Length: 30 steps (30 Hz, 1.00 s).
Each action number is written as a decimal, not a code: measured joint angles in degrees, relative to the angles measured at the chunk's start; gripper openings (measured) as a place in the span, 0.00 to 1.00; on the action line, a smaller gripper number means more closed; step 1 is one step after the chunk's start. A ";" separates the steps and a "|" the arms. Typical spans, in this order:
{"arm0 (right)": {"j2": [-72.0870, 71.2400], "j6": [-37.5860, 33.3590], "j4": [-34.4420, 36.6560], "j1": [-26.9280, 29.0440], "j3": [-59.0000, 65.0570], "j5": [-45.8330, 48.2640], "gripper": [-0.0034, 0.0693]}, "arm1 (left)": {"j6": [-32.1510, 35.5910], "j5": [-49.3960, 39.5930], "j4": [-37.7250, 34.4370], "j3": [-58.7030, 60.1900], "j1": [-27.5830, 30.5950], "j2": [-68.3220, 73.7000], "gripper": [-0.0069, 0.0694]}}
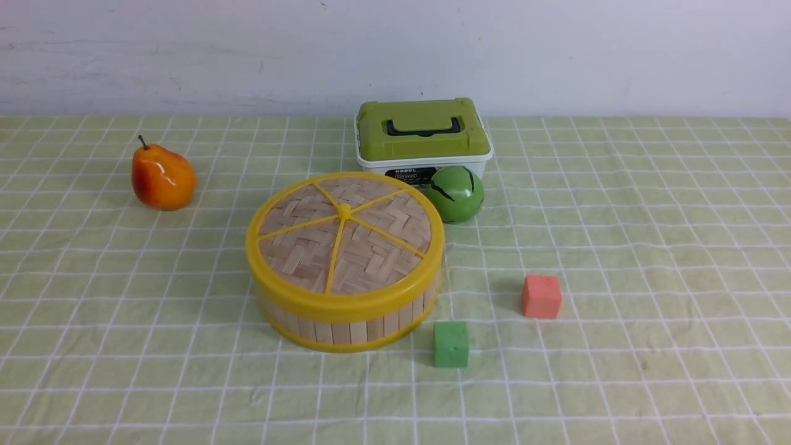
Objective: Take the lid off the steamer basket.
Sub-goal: Use the left arm to lift the lid of the steamer
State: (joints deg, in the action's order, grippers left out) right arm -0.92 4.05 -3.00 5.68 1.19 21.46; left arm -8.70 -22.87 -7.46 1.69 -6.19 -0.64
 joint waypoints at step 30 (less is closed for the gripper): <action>0.00 0.00 0.00 0.00 0.00 0.00 0.38 | -5.71 49.97 -3.62 -0.59 0.00 0.00 0.32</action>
State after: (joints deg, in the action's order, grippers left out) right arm -0.92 4.05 -3.00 5.68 1.19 21.46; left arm -14.41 27.11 -11.08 1.10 -6.19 -0.64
